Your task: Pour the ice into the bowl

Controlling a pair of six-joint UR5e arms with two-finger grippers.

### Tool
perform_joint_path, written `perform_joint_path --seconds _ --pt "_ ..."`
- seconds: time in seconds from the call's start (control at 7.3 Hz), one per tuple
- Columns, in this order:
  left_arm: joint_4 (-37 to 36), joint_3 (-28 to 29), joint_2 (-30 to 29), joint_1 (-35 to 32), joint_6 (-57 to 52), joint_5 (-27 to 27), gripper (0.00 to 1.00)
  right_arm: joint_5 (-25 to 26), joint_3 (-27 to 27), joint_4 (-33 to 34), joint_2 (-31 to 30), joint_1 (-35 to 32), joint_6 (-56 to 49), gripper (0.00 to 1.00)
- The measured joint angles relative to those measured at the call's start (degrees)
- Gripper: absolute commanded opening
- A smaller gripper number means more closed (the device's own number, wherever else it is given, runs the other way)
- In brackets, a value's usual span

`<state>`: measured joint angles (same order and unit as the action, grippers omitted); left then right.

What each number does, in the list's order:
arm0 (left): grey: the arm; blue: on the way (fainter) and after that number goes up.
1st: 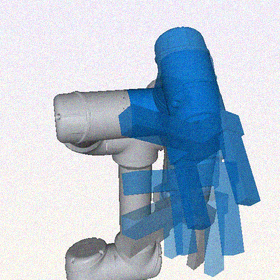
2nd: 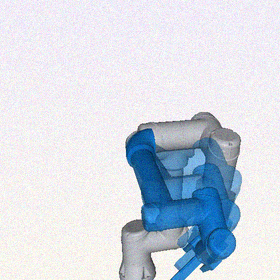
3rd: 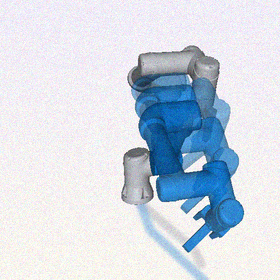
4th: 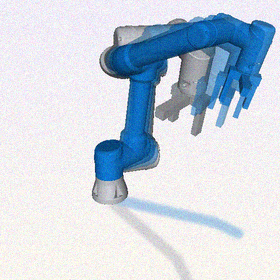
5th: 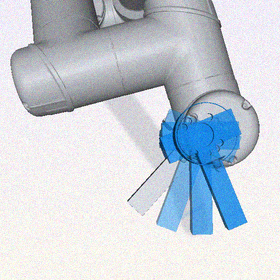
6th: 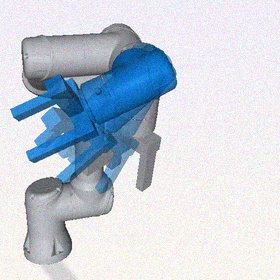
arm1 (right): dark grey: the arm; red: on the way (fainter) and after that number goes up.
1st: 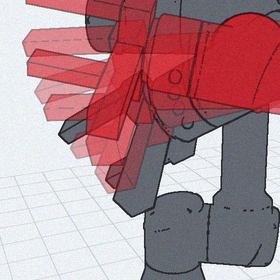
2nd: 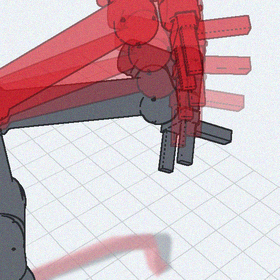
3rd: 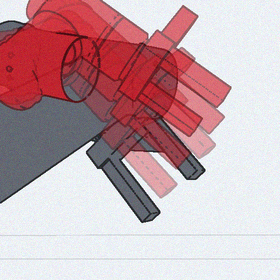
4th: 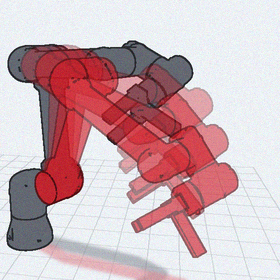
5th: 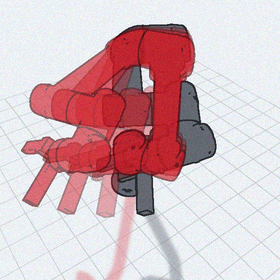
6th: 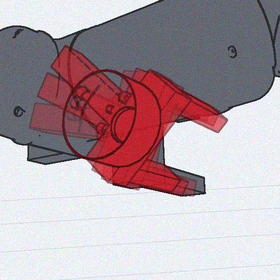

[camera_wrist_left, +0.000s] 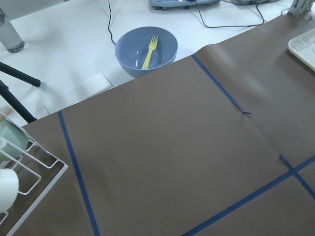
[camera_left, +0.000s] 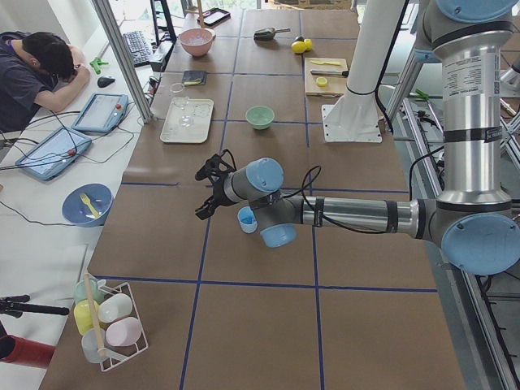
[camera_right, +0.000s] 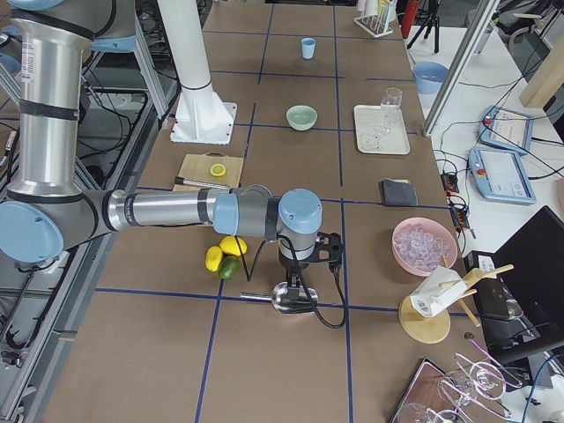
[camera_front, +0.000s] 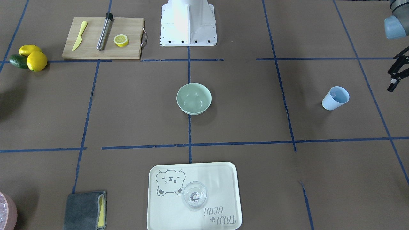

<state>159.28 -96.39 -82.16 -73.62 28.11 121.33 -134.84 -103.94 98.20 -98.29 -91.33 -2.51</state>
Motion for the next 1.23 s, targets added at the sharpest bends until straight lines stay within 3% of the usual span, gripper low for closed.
perform_joint_path --seconds 0.14,0.55,0.96,1.23 --pt "3.3 -0.07 1.18 3.69 3.85 -3.87 1.0 0.01 0.21 0.0 0.02 -0.01 0.08 1.0" --pt "11.12 -0.29 6.2 16.66 11.82 -22.1 1.0 0.02 0.31 0.0 0.05 -0.1 0.13 1.0" --pt "16.08 -0.3 10.02 24.06 16.5 -32.79 1.0 0.02 0.32 -0.03 0.2 -0.16 0.14 1.0" --pt "16.71 -0.23 10.95 33.25 22.29 -46.11 1.0 0.02 0.34 -0.03 0.27 -0.16 0.14 1.0"
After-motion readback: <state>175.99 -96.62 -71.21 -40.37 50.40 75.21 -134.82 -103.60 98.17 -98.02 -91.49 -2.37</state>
